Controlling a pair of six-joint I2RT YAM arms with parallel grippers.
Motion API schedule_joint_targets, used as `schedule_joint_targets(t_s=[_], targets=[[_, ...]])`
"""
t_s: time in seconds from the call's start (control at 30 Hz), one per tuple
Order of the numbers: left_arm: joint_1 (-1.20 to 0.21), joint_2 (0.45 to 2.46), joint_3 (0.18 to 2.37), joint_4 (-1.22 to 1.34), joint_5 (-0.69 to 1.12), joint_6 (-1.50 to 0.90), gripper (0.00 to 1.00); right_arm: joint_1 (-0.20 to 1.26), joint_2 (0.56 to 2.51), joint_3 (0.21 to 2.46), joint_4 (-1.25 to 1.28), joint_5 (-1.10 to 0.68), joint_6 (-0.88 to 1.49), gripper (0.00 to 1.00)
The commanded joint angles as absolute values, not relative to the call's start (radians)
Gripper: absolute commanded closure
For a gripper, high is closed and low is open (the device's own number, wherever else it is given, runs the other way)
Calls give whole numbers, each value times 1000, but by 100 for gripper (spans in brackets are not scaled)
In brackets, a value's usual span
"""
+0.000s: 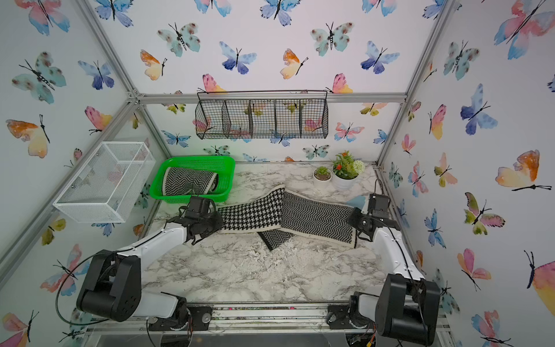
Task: Roll up the scarf and place it into the basket
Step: Flatten out the scarf at the center of the board.
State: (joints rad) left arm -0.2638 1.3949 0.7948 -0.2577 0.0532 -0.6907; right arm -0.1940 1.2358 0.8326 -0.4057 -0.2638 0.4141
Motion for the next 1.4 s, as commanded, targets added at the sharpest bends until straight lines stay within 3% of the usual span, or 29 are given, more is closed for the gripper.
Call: schedule_joint_targets(t_s=[0.0,0.2,0.33,0.6,0.87,1.17,1.3,1.37], targets=[[-258,1330,824,-361,-14,-667,100,-284,1188,929,-496,-380,343,98],[-250,1200,857,-500,-140,-671,100,-417,1164,1181,-594,-476,375,98],[-247,1121,864,-588,-263,-681,100,-443,1115,1262,-522,-526,523,98],[-224,1019,851,-654,-364,-685,100,-451,1155,1619,-585,-410,631,98],[-32,971,846,-654,-314,-588,100,-455,1362,2166,-796,-335,590,98],[46,968,846,-658,-244,-524,100,-455,1503,2417,-785,-348,645,98],[46,997,852,-655,-185,-501,99,-455,1500,2332,-727,-442,679,98],[46,1011,863,-660,-145,-482,90,-455,1466,2244,-668,-467,694,98]])
